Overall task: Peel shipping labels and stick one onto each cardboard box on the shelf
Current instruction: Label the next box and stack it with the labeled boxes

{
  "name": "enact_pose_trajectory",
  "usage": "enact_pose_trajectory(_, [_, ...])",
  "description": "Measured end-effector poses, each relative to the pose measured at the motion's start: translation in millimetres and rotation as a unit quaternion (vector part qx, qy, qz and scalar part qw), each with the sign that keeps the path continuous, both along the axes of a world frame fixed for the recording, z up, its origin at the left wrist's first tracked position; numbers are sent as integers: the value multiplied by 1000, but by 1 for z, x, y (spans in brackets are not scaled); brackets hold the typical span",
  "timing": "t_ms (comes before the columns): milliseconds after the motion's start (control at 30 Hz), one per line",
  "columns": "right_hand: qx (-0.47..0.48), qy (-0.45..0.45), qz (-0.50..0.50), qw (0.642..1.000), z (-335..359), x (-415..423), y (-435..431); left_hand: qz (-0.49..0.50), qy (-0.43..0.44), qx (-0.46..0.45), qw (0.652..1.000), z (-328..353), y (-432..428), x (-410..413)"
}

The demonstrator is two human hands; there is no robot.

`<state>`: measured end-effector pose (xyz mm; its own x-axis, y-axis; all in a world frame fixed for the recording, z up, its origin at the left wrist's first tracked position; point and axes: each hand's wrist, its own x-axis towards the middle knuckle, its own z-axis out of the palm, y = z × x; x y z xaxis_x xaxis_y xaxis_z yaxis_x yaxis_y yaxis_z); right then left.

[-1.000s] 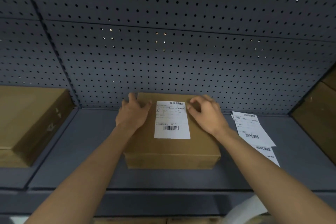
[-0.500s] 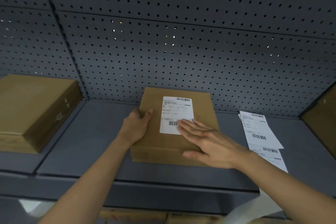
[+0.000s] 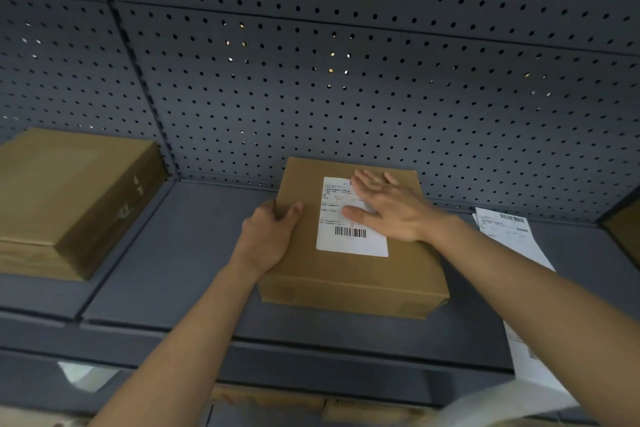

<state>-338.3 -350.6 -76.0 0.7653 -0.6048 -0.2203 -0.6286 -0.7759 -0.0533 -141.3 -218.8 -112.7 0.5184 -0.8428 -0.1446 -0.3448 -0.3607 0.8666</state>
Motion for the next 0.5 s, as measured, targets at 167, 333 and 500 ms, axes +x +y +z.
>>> enact_pose_trajectory(167, [-16,14,7,1000,-5,2,2,8,2,-11,1000,1,0,-2])
enact_pose_trajectory(333, [0,-7,79,997,-5,-9,45,11,1,-17,1000,1,0,-2])
enact_pose_trajectory(500, [4,2,164,986,-4,-17,92,15,-7,-18,1000,-1,0,-3])
